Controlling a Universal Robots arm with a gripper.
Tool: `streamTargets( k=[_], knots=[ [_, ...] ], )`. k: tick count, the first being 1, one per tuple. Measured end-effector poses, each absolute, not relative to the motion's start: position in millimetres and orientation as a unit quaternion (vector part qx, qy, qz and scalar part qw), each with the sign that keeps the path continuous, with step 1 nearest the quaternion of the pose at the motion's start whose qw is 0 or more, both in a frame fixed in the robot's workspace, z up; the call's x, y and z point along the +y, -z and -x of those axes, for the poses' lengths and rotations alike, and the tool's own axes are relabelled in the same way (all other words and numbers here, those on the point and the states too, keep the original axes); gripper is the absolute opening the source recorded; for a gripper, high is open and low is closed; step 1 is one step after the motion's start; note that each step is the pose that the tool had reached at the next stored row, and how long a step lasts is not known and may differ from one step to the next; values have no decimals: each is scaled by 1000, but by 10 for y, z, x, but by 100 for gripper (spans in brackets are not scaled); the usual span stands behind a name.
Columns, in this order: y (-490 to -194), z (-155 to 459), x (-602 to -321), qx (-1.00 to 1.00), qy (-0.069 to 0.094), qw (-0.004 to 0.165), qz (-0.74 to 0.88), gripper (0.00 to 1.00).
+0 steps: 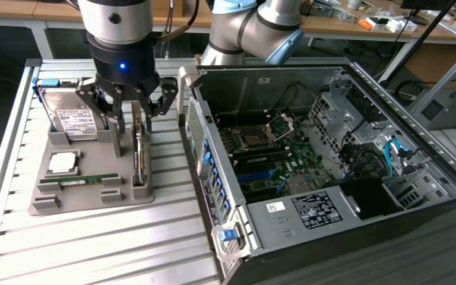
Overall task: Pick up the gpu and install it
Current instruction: 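Pick up the gpu and move the gpu toward the slot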
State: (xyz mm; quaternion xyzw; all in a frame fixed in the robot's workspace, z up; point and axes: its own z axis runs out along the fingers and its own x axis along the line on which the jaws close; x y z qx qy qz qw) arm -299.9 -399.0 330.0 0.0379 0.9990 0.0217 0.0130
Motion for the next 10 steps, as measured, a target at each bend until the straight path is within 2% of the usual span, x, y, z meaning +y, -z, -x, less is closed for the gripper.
streamTargets(
  k=[10],
  knots=[
    [-3237,3000,-3990,999,-22,13,-38,48]
  ],
)
